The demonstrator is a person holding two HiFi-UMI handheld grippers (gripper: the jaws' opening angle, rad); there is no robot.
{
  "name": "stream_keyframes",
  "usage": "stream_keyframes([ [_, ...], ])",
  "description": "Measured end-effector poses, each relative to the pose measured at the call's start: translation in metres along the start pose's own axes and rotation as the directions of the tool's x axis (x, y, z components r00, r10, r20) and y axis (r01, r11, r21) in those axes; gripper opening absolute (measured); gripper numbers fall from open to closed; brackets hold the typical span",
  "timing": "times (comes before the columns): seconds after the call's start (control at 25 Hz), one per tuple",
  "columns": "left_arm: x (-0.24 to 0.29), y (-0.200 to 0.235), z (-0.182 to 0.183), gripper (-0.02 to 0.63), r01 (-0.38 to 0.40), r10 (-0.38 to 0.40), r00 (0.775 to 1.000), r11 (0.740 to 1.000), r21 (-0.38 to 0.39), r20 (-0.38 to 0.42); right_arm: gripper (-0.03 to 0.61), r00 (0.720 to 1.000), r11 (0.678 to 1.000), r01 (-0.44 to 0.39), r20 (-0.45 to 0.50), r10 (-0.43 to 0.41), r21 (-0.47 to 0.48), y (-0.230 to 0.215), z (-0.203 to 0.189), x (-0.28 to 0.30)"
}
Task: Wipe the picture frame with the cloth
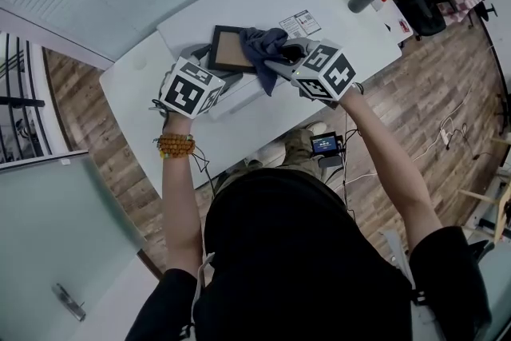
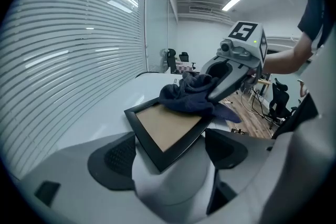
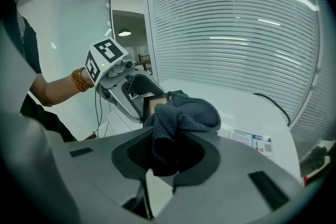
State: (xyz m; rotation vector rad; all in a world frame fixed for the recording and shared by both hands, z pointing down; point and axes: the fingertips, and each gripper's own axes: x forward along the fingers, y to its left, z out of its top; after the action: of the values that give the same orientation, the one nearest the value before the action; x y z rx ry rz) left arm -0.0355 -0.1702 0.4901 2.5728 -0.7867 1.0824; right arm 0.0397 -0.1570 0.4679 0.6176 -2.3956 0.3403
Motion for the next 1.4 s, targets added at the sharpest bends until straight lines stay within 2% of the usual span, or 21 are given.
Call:
stream_keyframes([
  [0.16,0.001,0.000,-0.001,0.413,0.004,-0.004,1.000,1.000,0.000,0.007,0.067,0.996,0.996,-0.085,-0.021,0.086,0.033,0.024,-0.002,0.007],
  [0.28,0.002,-0.002,0.000,0.411,0.006,-0.006,1.000,1.000,0.008,0.014,0.069,0.986,0.985,-0.165,0.037,0.163,0.059,0.023,0.003,-0.007],
  [0.32,0.002,-0.002,0.001,0.411,0.006,-0.006,1.000,1.000,0.015,0.021,0.072,0.986,0.987,-0.153,0.077,0.148,0.054,0.015,0.008,-0.016],
  [0.4,0.001,-0.002,0.003,0.410,0.004,-0.005,0.999,0.999,0.033,0.036,0.072,0.987,0.995,-0.078,0.147,0.068,0.065,-0.013,0.016,-0.037],
  [0.48,0.001,-0.003,0.003,0.403,0.006,-0.009,0.999,0.999,0.053,0.047,0.072,0.987,0.996,-0.002,0.161,-0.012,0.088,-0.041,0.015,-0.052],
  [0.6,0.000,-0.006,0.001,0.382,0.032,-0.036,0.998,0.996,0.083,0.049,0.074,0.992,0.997,0.042,0.115,-0.049,0.062,-0.058,0.000,-0.061],
  [0.84,0.002,-0.006,0.002,0.379,0.092,-0.094,0.996,0.989,0.112,0.008,0.074,0.999,0.999,0.035,-0.003,-0.035,-0.008,-0.052,-0.016,-0.032],
  [1.0,0.003,-0.006,0.003,0.379,0.103,-0.102,0.995,0.989,0.105,-0.010,0.074,0.999,1.000,0.001,-0.053,0.000,0.015,-0.044,-0.005,-0.011],
  [1.28,0.003,-0.006,0.004,0.376,0.086,-0.084,0.996,0.992,0.087,-0.023,0.069,0.979,0.990,-0.076,-0.199,0.051,-0.117,-0.013,0.009,0.024],
  [1.4,0.004,-0.007,0.004,0.374,0.081,-0.080,0.997,0.993,0.083,-0.020,0.069,0.974,0.990,-0.111,-0.205,0.093,-0.083,-0.005,0.015,0.036],
])
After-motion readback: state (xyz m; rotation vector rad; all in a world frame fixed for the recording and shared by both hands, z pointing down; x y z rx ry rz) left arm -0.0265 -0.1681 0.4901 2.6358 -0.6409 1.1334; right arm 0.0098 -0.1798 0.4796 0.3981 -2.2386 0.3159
